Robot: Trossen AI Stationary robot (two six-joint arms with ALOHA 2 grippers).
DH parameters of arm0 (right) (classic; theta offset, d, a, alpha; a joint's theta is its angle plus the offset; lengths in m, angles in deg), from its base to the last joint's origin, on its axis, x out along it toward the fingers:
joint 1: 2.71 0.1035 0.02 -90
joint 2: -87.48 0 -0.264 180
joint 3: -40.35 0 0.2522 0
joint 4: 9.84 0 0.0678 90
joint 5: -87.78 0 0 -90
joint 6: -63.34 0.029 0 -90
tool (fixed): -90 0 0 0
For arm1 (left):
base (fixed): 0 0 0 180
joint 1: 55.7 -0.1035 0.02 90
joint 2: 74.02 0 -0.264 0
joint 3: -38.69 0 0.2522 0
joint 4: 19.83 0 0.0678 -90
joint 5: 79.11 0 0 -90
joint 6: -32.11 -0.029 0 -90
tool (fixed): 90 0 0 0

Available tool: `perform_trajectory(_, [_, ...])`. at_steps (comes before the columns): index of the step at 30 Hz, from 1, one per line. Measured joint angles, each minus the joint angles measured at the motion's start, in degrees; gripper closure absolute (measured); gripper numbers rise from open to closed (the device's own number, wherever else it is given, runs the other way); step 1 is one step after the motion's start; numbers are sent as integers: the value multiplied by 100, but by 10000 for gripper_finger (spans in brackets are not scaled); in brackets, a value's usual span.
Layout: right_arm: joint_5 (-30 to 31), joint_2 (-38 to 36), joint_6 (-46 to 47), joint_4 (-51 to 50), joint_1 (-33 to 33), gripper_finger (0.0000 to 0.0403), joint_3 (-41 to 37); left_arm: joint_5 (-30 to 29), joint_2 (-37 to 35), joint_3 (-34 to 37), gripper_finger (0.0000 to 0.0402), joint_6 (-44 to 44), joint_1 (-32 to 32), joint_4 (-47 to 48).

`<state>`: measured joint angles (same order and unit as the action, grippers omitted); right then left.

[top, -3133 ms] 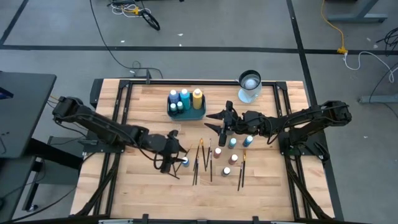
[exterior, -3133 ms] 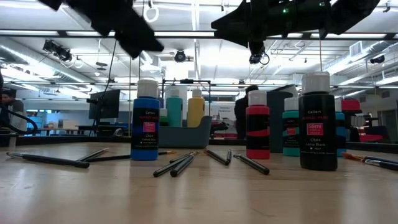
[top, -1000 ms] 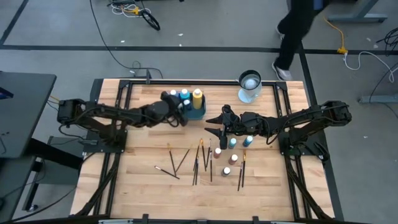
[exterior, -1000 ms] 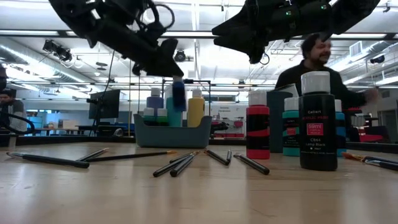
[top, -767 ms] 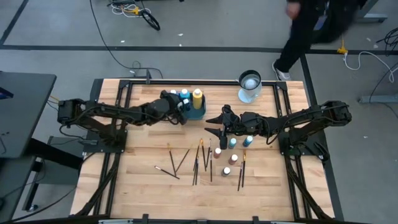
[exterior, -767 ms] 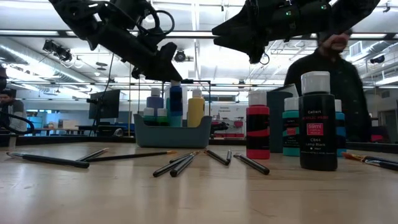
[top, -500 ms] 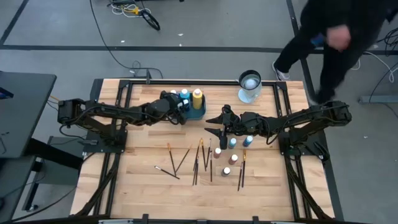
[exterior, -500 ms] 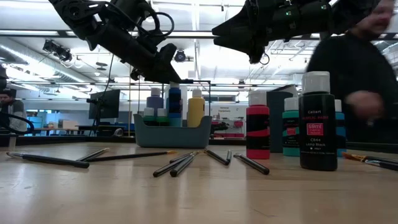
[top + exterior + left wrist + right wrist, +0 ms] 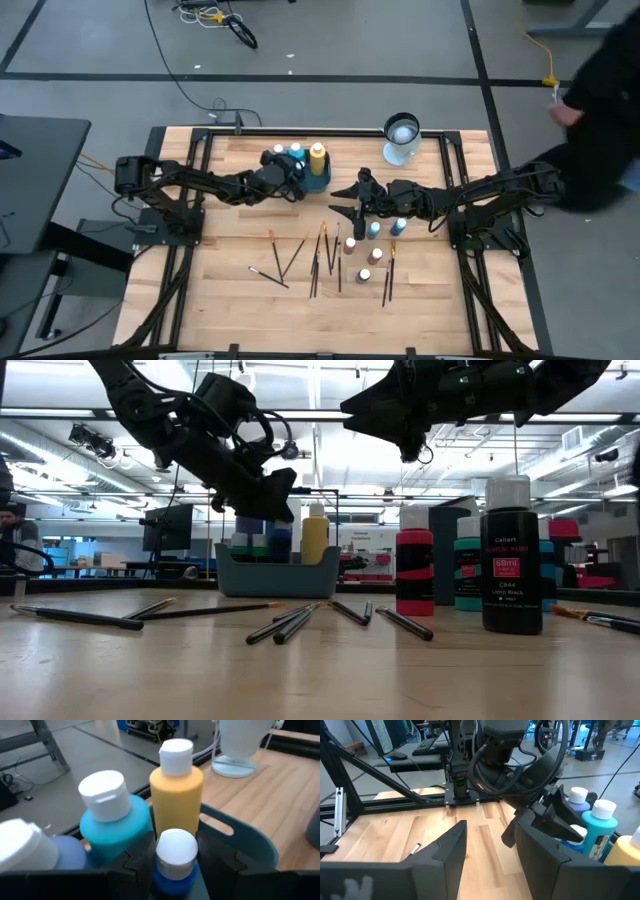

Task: Pick & Place Paint Supplies
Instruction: Put the blue paint bottle into the blue bin, then put the orange paint bottle into the blue bin

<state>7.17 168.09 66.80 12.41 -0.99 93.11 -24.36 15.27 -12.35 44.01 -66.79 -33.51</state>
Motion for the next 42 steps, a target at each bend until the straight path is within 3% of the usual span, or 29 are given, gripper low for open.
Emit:
perform_trajectory(9, [1, 1, -99, 47, -4, 233, 0, -81, 0, 0, 256, 105, -100, 284])
perform_trajectory(20, [0, 1, -99, 72, -4, 233, 0, 339, -2, 0, 256, -69, -214, 402])
perform_trajectory(32, [0, 1, -101, 79, -3, 233, 0, 291, -15, 0, 219, -205, -275, 361])
perform_trajectory(38, [-71, 1, -103, 68, -2, 233, 0, 314, -424, 0, 227, -478, -154, 364])
perform_trajectory(42, [-627, 1, -268, -102, -17, 233, 0, 558, -988, 0, 232, -675, 8, 395])
